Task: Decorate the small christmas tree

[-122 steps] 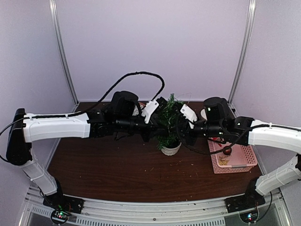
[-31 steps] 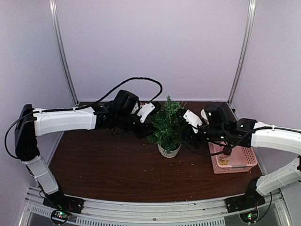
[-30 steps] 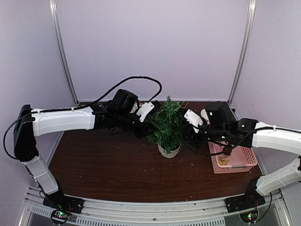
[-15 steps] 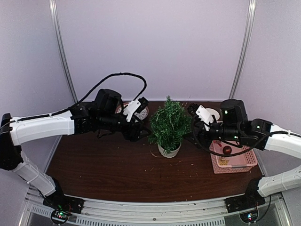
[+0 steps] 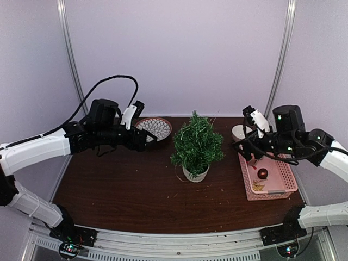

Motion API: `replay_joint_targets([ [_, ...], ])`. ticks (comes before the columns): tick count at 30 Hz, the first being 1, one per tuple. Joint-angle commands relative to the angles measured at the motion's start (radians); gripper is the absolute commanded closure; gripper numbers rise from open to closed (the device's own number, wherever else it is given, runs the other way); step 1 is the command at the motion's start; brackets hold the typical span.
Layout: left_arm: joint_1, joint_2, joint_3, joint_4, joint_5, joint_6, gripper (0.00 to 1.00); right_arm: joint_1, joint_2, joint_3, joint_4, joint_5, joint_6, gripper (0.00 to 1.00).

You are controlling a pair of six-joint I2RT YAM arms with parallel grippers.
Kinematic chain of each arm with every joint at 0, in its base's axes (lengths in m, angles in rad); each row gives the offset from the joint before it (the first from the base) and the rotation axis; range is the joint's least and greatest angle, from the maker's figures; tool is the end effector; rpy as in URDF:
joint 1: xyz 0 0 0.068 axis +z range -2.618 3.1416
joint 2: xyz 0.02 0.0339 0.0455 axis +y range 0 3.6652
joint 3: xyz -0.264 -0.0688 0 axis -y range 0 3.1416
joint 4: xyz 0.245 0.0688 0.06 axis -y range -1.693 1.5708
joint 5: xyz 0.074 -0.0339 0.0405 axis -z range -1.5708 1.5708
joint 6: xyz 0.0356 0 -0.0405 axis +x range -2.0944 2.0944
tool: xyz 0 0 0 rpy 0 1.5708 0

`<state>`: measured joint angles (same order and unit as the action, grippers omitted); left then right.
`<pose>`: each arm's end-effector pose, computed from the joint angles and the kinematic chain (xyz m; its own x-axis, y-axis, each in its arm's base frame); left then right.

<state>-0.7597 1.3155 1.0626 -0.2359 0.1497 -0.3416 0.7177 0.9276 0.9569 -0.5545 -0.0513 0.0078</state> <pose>0.2153 -0.2118 0.3145 -0.5809 0.0949 -0.8084 0.6176 0.6984 -0.3618 0.1492 0.1326 0.3370 -0.3831 -0.3241 -0.8650 -0.6872 0.7257 0.0325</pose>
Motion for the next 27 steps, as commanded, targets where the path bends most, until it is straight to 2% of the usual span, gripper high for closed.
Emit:
replay_joint_targets([
  [1, 0.038, 0.026, 0.045, 0.000, -0.029, -0.074, 0.15, -0.214, 0.042, 0.058, -0.224, -0.050, 0.116, 0.17],
  [5, 0.049, 0.059, 0.087, -0.043, -0.054, -0.057, 0.16, -0.394, 0.125, 0.078, -0.347, -0.086, 0.107, 0.19],
  [8, 0.054, 0.079, 0.107, -0.071, -0.068, -0.047, 0.17, -0.471, 0.205, 0.094, -0.387, -0.083, 0.107, 0.21],
  [16, 0.056, 0.097, 0.131, -0.105, -0.092, -0.036, 0.17, -0.577, 0.495, 0.167, -0.513, -0.028, 0.137, 0.21],
  [27, 0.056, 0.106, 0.137, -0.113, -0.096, -0.009, 0.17, -0.628, 0.684, 0.169, -0.507, -0.011, 0.145, 0.20],
])
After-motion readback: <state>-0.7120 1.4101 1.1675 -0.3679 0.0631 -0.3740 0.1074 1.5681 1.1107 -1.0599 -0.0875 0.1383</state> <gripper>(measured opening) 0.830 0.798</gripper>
